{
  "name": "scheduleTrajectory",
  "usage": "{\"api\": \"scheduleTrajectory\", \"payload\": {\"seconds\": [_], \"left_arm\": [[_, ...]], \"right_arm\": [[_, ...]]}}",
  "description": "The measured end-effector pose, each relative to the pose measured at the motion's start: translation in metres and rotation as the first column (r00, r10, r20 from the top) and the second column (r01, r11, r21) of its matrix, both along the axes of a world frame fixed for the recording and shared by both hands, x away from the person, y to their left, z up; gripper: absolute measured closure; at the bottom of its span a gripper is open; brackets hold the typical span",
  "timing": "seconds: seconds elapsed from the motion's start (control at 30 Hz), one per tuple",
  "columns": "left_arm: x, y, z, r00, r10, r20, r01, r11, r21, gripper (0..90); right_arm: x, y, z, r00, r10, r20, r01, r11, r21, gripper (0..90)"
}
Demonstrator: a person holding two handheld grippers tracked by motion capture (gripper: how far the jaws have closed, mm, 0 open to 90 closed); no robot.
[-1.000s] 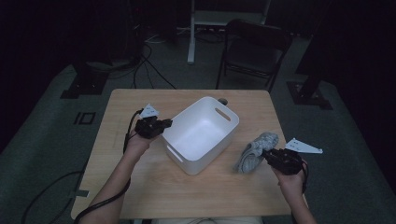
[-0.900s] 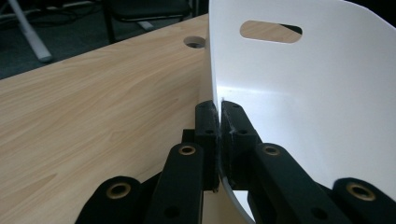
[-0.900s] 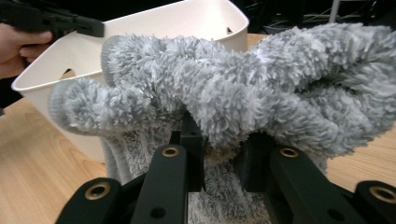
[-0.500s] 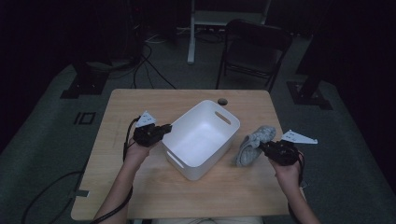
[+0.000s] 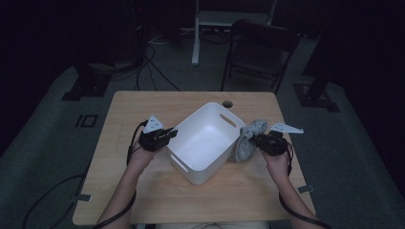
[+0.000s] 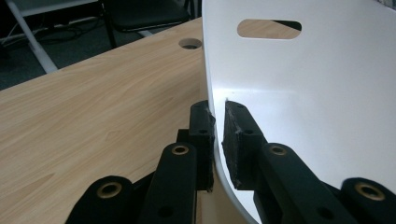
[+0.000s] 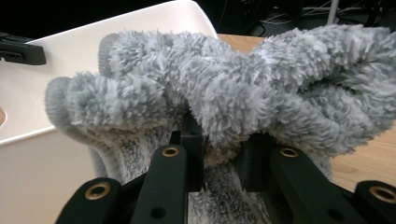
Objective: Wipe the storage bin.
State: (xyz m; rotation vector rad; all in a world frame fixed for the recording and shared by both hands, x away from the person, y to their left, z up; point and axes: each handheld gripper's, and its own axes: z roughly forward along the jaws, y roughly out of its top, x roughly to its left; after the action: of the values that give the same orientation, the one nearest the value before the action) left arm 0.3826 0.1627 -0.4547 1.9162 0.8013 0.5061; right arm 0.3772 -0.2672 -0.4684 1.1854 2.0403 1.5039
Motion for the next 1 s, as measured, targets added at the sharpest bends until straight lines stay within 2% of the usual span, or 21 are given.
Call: {"api": "scheduleTrajectory", "payload": {"seconds": [0.17, 0.33, 0.43, 0.5, 0.9, 1.0], "left_arm": [[0.001, -0.001, 0.000, 1.0000, -0.005, -0.002, 0.005, 1.0000, 0.003, 84.5], [0.002, -0.001, 0.001, 1.0000, -0.002, 0.000, 0.002, 0.9999, 0.010, 86.0], [0.002, -0.002, 0.000, 1.0000, -0.008, -0.001, 0.008, 1.0000, 0.005, 86.0], [0.002, -0.003, 0.000, 0.9999, -0.013, 0.005, 0.012, 0.9998, 0.016, 85.9], [0.002, -0.007, 0.000, 1.0000, -0.003, 0.004, 0.003, 0.9998, 0.019, 84.9], [0.002, -0.007, 0.000, 1.0000, -0.006, 0.005, 0.006, 0.9998, 0.021, 84.9]], "right_arm": [[0.002, 0.002, -0.003, 1.0000, -0.001, 0.003, 0.001, 1.000, -0.006, 75.5], [0.004, 0.004, -0.009, 0.9999, 0.003, -0.015, -0.003, 1.000, -0.013, 75.5], [0.006, 0.005, -0.013, 0.9994, 0.002, -0.034, -0.003, 1.000, -0.012, 75.6], [0.007, 0.006, -0.016, 0.9991, 0.002, -0.043, -0.003, 1.000, -0.016, 75.6], [0.016, 0.016, -0.046, 0.9906, 0.002, -0.137, -0.013, 0.997, -0.082, 75.6], [0.016, 0.017, -0.044, 0.9899, 0.000, -0.141, -0.013, 0.996, -0.090, 75.6]]}}
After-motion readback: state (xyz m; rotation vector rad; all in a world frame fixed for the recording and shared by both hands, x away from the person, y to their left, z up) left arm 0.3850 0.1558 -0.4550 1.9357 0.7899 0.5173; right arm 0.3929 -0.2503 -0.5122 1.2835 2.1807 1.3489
